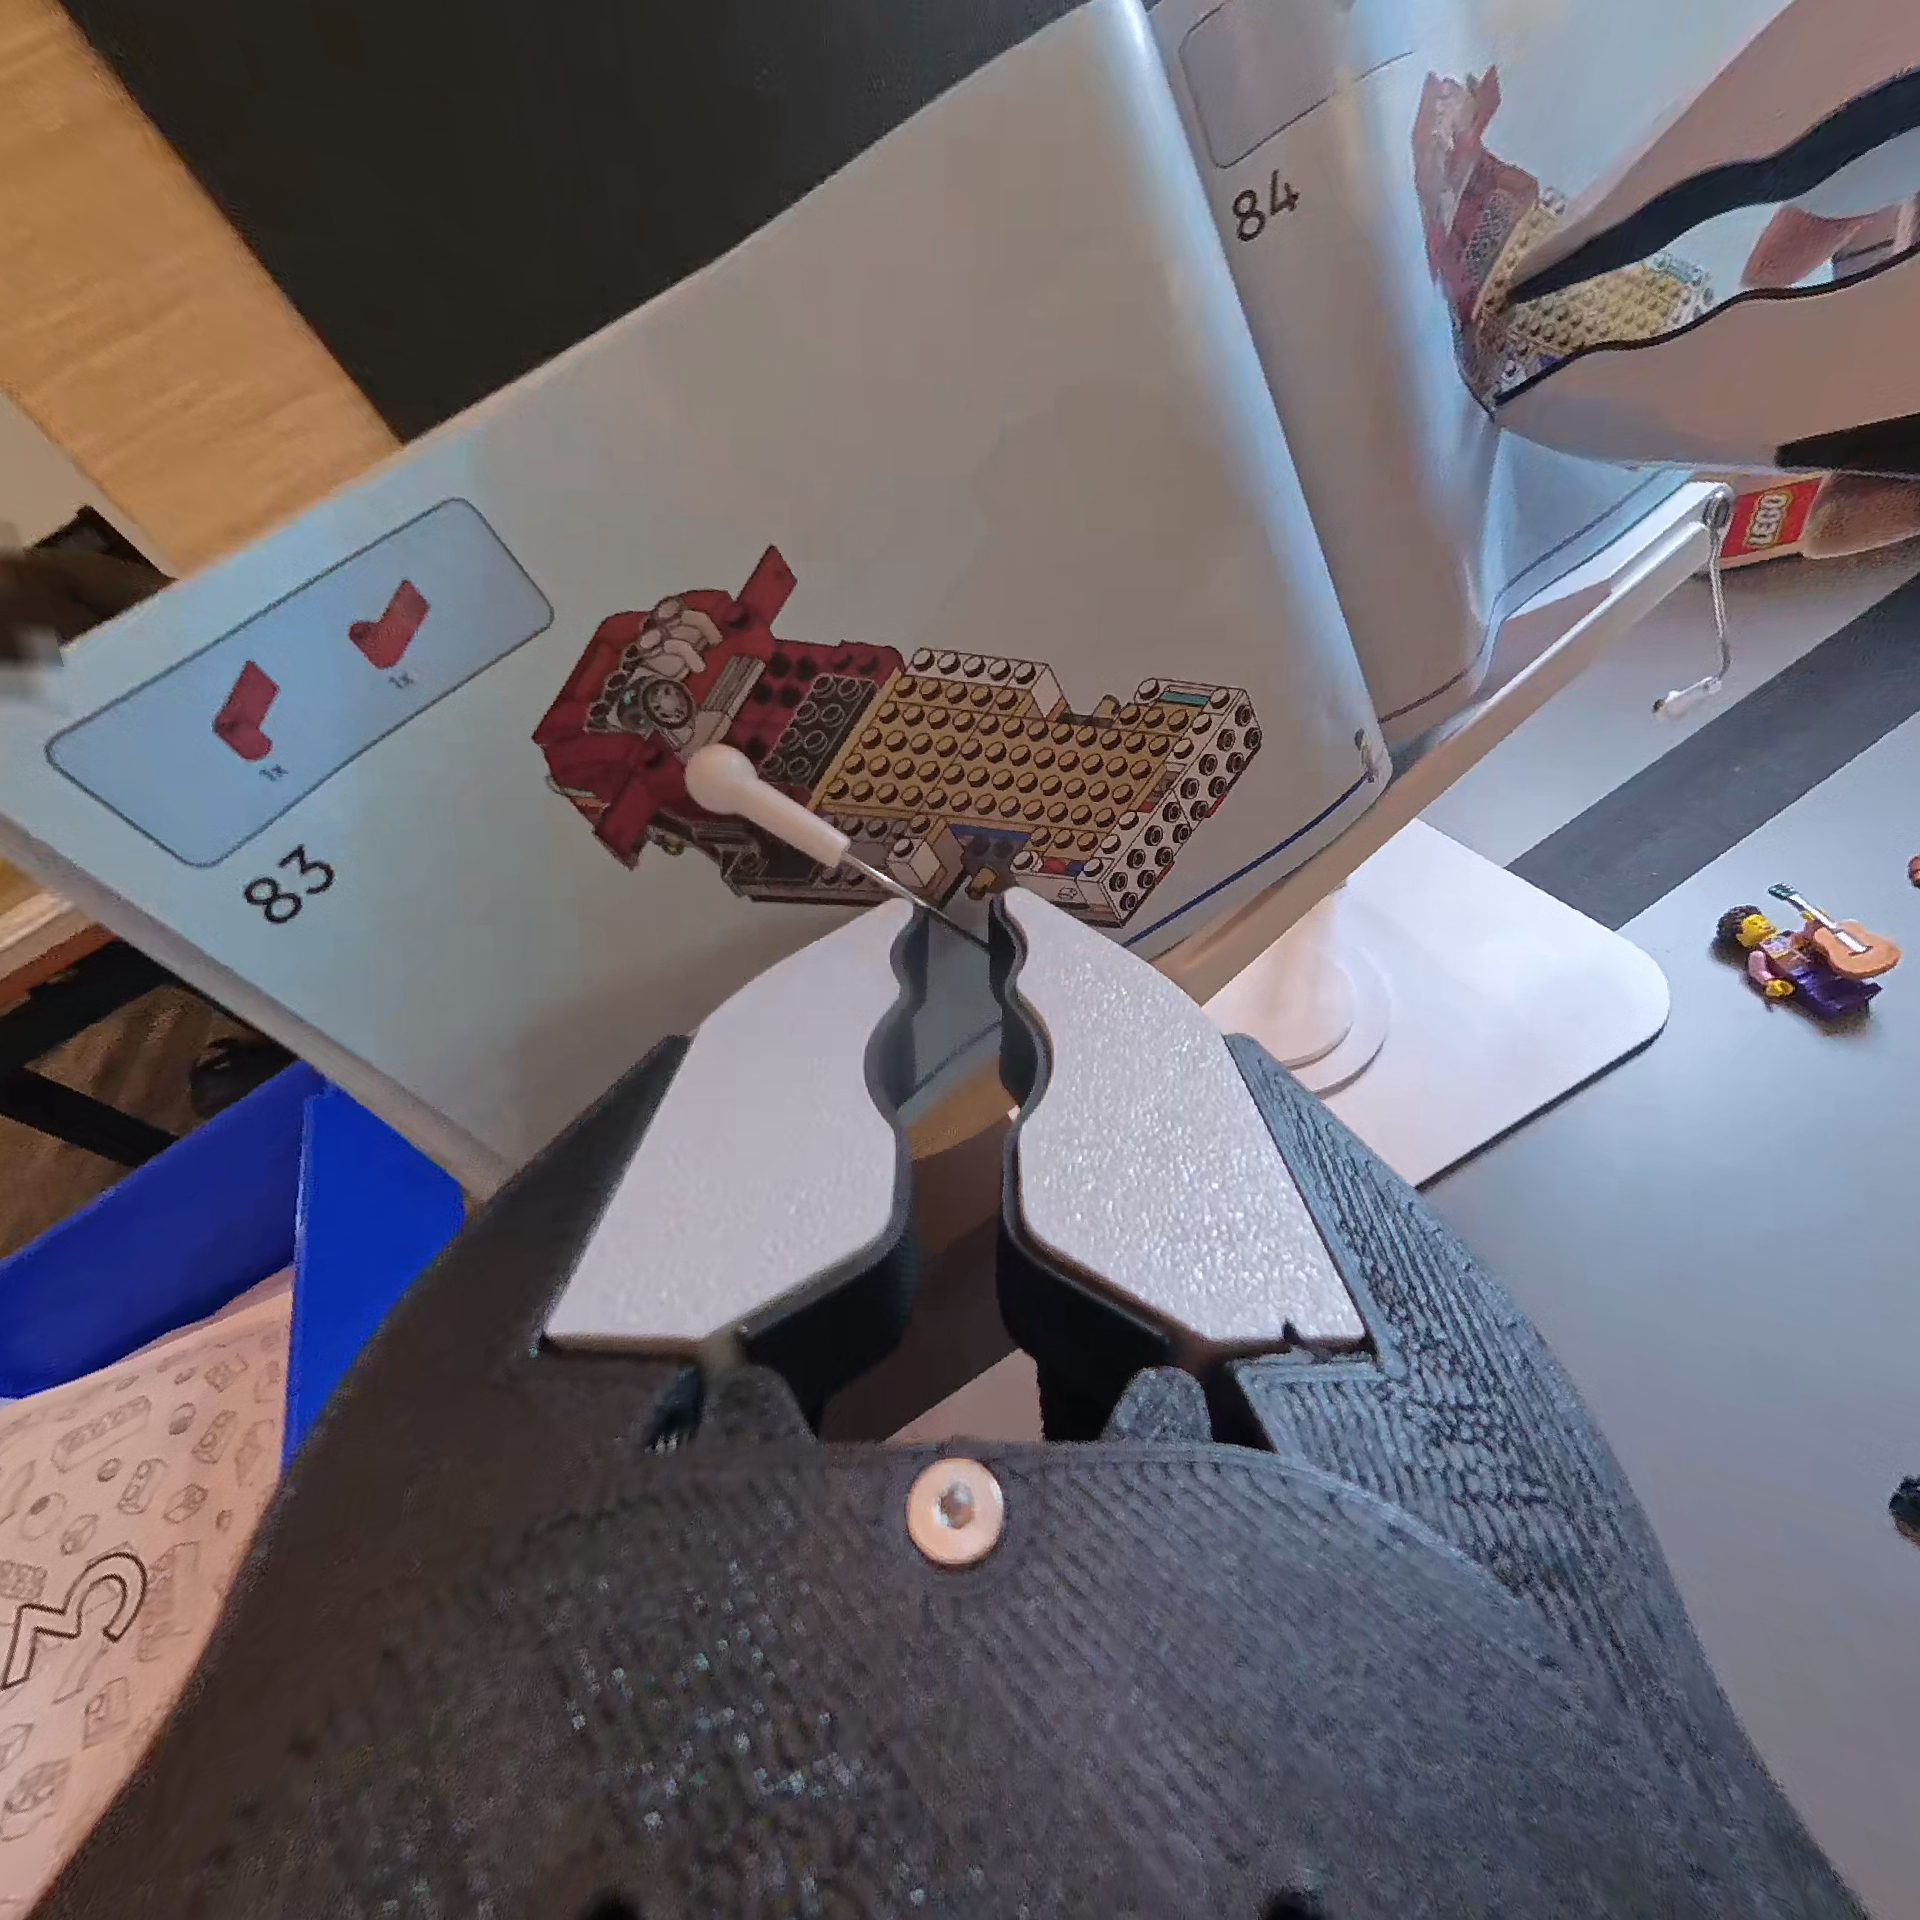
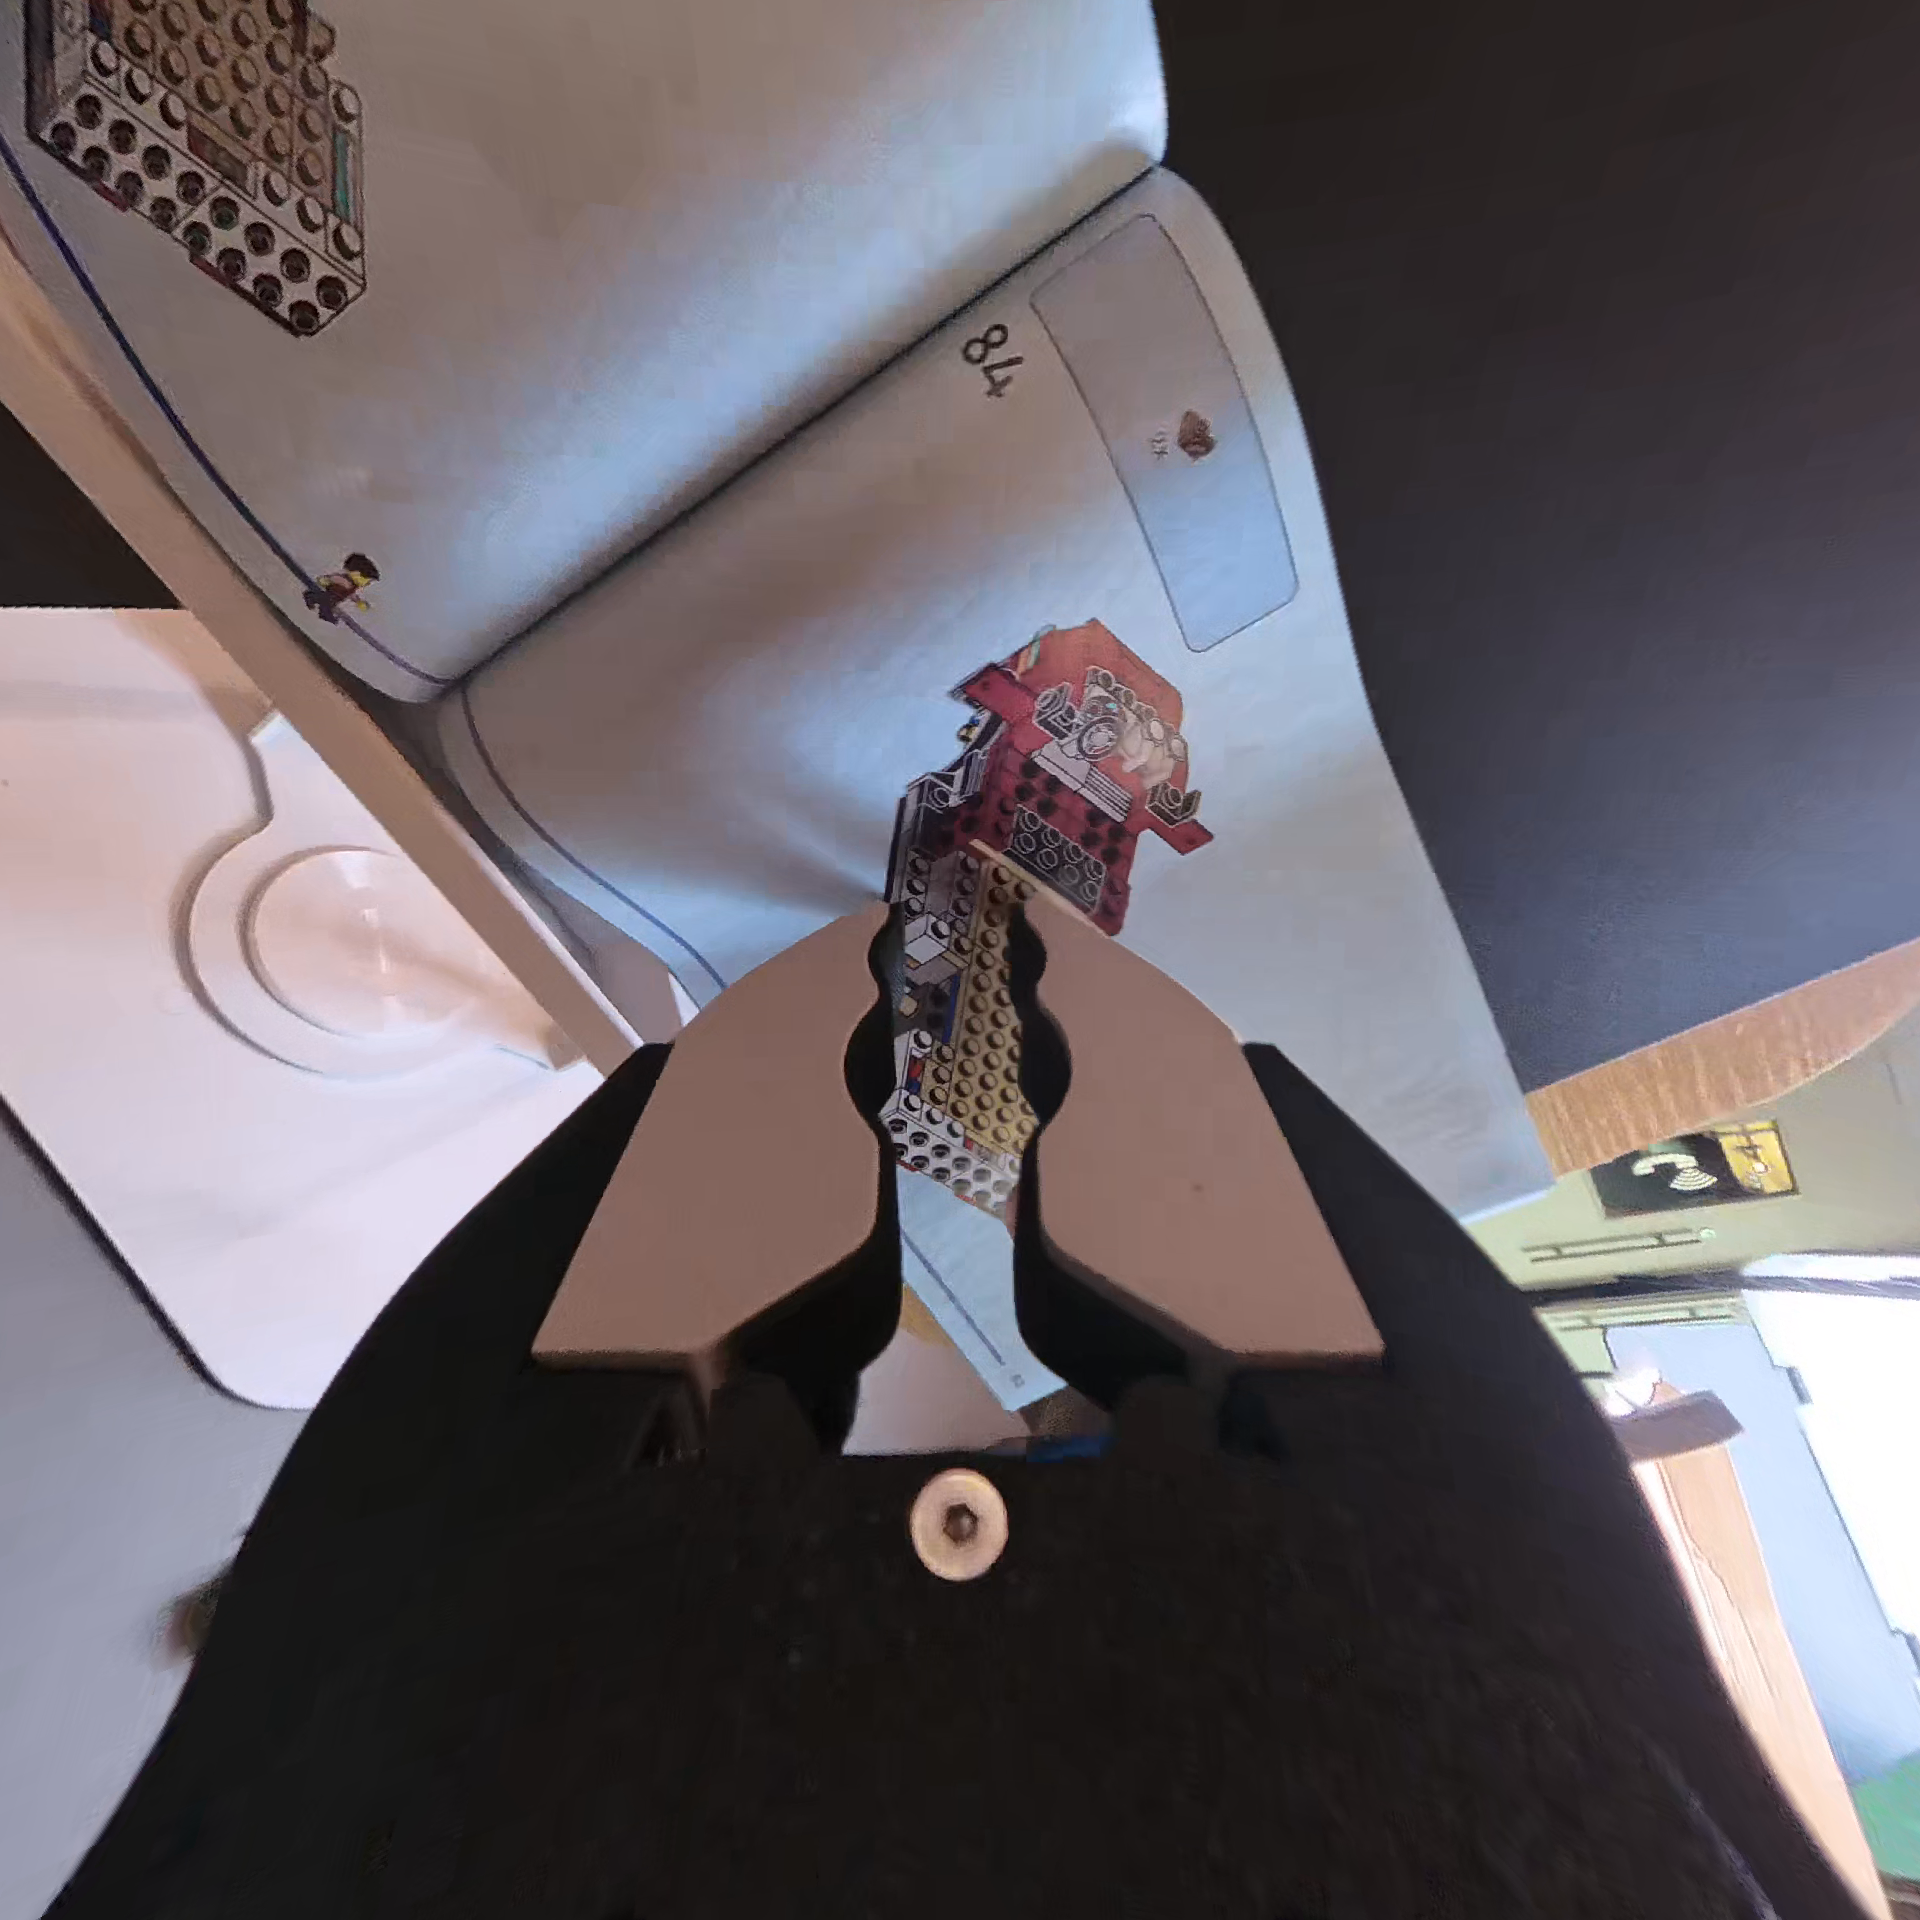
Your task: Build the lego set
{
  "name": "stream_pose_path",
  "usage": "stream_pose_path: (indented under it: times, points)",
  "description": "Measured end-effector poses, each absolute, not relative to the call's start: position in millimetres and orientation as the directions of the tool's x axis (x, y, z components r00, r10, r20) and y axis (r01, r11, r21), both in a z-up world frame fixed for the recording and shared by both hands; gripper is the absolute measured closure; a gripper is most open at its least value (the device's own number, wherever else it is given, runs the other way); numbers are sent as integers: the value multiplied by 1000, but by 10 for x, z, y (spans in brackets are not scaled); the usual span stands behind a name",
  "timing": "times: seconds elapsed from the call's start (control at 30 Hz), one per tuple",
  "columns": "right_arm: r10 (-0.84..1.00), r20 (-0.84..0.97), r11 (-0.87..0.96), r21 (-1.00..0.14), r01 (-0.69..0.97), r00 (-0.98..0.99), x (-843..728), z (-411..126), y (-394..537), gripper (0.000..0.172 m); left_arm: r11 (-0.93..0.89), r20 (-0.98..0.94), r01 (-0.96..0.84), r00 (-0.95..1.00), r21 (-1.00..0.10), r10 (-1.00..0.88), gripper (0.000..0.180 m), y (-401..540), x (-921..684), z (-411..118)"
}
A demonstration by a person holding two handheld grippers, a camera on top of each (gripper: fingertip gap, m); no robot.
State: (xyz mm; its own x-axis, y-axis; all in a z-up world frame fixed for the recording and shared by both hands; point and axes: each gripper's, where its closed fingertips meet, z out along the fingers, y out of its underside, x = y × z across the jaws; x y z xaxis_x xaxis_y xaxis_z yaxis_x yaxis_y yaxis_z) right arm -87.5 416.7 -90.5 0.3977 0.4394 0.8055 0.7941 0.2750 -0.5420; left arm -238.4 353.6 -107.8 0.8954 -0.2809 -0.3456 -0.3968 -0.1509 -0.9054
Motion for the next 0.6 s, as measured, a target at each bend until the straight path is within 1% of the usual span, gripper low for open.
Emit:
stream_pose_path:
  times: [0.07,0.13,0.2,0.23,0.3,0.33,0.4,0.43,0.5,0.57,0.6]
  points:
    - [394,837,326,-513,794,380,-888,-937,4147,163,-144,-397,-444,878,-884,-269,169,3523,-2347,-1063]
    - [365,851,356,-501,788,376,-883,-959,4131,165,-165,-432,-478,867,-863,-248,166,3508,-2358,-1067]
    - [373,842,358,-518,777,390,-869,-963,4117,163,-194,-447,-484,870,-853,-206,150,3455,-2430,-1013]
    - [388,830,352,-534,769,400,-862,-967,4118,161,-169,-457,-481,874,-860,-165,150,3399,-2459,-901]
    - [423,800,337,-575,746,426,-860,-977,4124,161,-104,-466,-479,875,-871,-131,152,3271,-2399,-672]
    - [433,789,331,-589,737,436,-861,-977,4127,161,-67,-451,-467,877,-882,-166,153,3226,-2267,-591]
    - [445,772,321,-610,725,453,-862,-976,4127,161,11,-443,-463,839,-886,-318,161,3187,-1826,-540]
    - [453,761,315,-624,715,464,-862,-977,4125,161,22,-447,-475,810,-880,-380,162,3216,-1616,-586]
    - [479,725,301,-665,684,495,-860,-976,4119,160,4,-466,-520,762,-854,-449,166,3385,-1292,-769]
    - [534,650,270,-737,620,540,-850,-970,4104,157,-55,-505,-577,754,-815,-421,180,3651,-1194,-971]
    - [574,587,245,-788,564,571,-831,-955,4079,152,-117,-527,-606,759,-787,-383,180,3787,-1241,-1078]
